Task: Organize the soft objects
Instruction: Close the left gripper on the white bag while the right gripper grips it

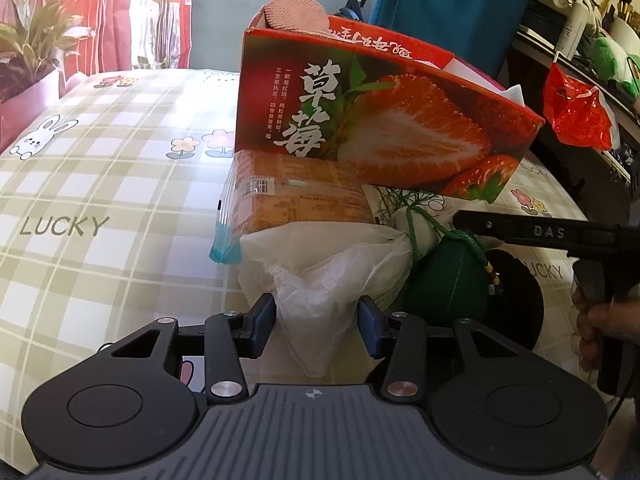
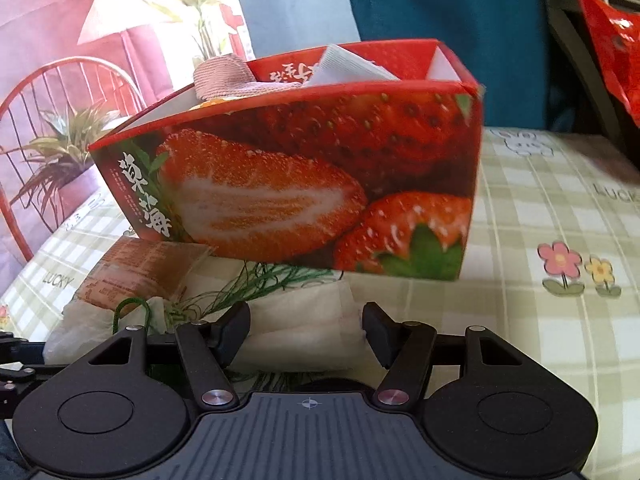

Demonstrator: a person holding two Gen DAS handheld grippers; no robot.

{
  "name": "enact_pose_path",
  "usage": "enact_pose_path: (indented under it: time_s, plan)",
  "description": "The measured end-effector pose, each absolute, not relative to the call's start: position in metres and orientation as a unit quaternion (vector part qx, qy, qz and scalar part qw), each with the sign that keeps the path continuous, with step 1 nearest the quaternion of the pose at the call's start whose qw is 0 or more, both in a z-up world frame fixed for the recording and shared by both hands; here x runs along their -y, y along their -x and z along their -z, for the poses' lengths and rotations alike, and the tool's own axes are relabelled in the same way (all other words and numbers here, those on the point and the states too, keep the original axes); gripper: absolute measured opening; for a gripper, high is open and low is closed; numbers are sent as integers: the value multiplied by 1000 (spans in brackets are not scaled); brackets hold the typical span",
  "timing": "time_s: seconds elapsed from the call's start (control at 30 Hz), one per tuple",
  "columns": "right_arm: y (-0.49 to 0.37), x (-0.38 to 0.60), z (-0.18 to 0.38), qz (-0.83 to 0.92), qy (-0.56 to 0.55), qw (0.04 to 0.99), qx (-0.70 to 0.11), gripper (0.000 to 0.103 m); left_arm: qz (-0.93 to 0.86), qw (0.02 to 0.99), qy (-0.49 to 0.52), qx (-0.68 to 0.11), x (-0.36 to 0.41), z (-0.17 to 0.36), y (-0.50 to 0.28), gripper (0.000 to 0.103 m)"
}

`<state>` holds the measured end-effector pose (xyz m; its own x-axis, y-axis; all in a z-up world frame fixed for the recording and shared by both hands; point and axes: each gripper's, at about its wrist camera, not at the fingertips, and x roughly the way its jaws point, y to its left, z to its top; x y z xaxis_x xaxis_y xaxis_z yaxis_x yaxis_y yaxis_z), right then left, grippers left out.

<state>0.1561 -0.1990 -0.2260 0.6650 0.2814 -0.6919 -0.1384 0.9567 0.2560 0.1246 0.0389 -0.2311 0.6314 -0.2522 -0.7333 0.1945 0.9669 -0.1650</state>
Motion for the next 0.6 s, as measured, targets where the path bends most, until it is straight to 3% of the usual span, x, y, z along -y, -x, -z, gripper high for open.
enact_pose_path:
  time_s: [0.4,0.57,0.6]
  plan:
    - [-138,208,234,-97,-125,909,-386,65,123,906,40,-403,-39,238,-121,45]
    - [-134,208,231,-99,-132,908,-385,54,124,909,40,-397,-40,236,-117,36]
    - [-132,209,230,-95,-133,909,-384,46,124,910,40,-395,-40,235,-116,34]
